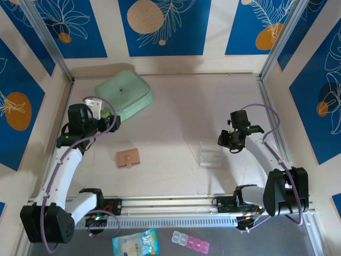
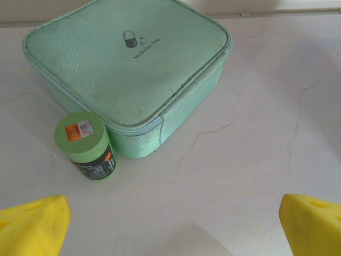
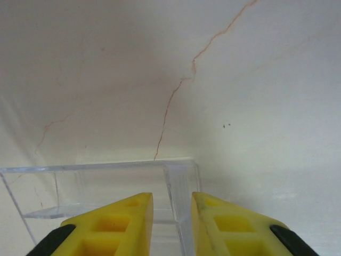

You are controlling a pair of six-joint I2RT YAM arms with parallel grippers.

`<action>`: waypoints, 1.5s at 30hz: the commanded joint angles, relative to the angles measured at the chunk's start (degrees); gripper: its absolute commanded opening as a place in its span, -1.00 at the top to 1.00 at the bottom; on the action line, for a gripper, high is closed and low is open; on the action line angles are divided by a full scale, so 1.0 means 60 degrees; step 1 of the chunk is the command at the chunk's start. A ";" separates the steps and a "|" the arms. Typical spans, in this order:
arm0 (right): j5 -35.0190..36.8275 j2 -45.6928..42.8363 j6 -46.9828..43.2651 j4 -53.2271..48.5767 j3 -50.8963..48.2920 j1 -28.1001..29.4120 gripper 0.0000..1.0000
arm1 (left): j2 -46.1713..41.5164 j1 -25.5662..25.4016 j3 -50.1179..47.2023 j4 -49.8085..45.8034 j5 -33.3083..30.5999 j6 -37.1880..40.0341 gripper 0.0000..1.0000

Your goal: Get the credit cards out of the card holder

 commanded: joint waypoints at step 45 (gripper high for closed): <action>0.1357 0.5039 0.0889 -0.1770 0.5999 0.3332 1.00 | 0.0342 -0.0031 0.0229 -0.0309 0.0089 -0.0266 -1.00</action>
